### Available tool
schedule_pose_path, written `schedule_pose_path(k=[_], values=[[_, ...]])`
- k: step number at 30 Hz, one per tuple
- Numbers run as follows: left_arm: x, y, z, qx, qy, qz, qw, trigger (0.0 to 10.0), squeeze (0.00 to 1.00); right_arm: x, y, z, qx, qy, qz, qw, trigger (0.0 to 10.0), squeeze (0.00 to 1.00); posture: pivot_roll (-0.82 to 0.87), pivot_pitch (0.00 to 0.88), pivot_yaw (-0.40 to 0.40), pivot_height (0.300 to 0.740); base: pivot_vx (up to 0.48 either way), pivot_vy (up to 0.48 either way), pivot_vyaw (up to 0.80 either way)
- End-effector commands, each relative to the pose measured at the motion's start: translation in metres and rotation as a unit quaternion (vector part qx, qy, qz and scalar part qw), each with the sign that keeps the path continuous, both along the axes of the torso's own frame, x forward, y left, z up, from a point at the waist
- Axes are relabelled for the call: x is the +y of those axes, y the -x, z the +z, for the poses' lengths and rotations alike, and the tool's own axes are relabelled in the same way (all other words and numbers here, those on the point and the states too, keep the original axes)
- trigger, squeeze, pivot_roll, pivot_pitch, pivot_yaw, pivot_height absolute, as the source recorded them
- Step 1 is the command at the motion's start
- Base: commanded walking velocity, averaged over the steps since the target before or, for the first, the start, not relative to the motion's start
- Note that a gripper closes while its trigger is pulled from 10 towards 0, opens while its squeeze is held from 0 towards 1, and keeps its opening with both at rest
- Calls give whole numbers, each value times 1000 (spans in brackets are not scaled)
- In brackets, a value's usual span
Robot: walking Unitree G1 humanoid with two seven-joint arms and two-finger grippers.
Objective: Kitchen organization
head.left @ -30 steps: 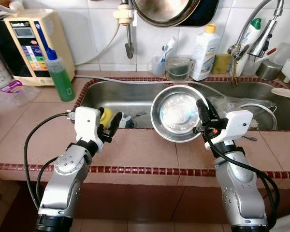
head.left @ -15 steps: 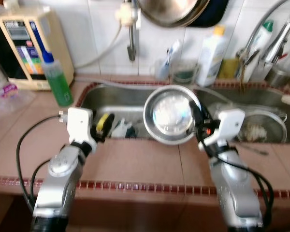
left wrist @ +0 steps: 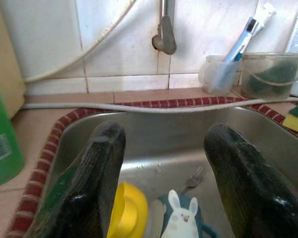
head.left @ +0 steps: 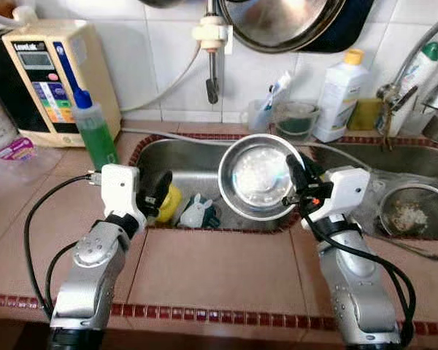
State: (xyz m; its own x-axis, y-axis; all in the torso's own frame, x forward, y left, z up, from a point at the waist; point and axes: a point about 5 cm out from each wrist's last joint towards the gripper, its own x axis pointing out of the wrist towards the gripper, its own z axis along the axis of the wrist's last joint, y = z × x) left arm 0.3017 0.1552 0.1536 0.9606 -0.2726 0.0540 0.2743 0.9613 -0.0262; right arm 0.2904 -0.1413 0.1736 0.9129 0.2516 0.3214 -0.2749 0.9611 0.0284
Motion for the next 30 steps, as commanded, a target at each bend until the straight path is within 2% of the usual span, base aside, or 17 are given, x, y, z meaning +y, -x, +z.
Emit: schedule_pose_path(k=[1,9,10,11,12,18,19,20,25,26,30], values=[[-7,0,1,2,3,-9,1000,10000,0,-6,1,4,-6,2,-7,1000,10000,0,-119,43,30,740,0,0,0],[-14,4,-1,3,-10,-45,999,10000,0,-6,1,2,0,4,-8,1000,10000,0,-126,42,34,740,0,0,0],[-17,5,-1,3,-13,-56,998,10000,451,-6,1,2,3,6,-8,1000,10000,0,-127,42,34,740,0,0,0],[-17,5,-1,3,-14,-59,998,10000,451,-6,1,1,4,6,-8,1000,10000,0,-128,43,34,740,0,0,0],[-18,5,-1,5,-9,-65,998,10000,1000,-7,1,1,6,8,-8,1000,10000,0,-130,42,36,740,0,0,0],[-28,9,0,4,-19,-100,995,10000,1000,-14,-5,-9,37,33,-19,999,10000,0,-132,39,39,740,0,0,0],[-29,9,-2,12,-14,-107,994,10000,1000,-19,-11,-16,61,65,-37,995,10000,0,-133,37,40,740,0,0,0],[-30,9,-2,14,-13,-109,994,10000,1000,-20,-12,-18,67,74,-42,994,10000,0,-133,37,40,740,0,0,0],[-36,11,-6,27,-30,-123,992,10000,1000,-25,-25,-20,89,78,-35,992,10000,0,-134,32,43,740,0,0,0],[-40,14,-8,39,-36,-140,989,10000,0,-27,-30,-18,87,80,-38,992,10000,0,-133,33,42,740,0,0,0],[-47,17,-9,61,-41,-165,984,10000,0,-29,-37,-16,87,85,-35,992,10000,0,-130,33,41,740,0,0,0]])
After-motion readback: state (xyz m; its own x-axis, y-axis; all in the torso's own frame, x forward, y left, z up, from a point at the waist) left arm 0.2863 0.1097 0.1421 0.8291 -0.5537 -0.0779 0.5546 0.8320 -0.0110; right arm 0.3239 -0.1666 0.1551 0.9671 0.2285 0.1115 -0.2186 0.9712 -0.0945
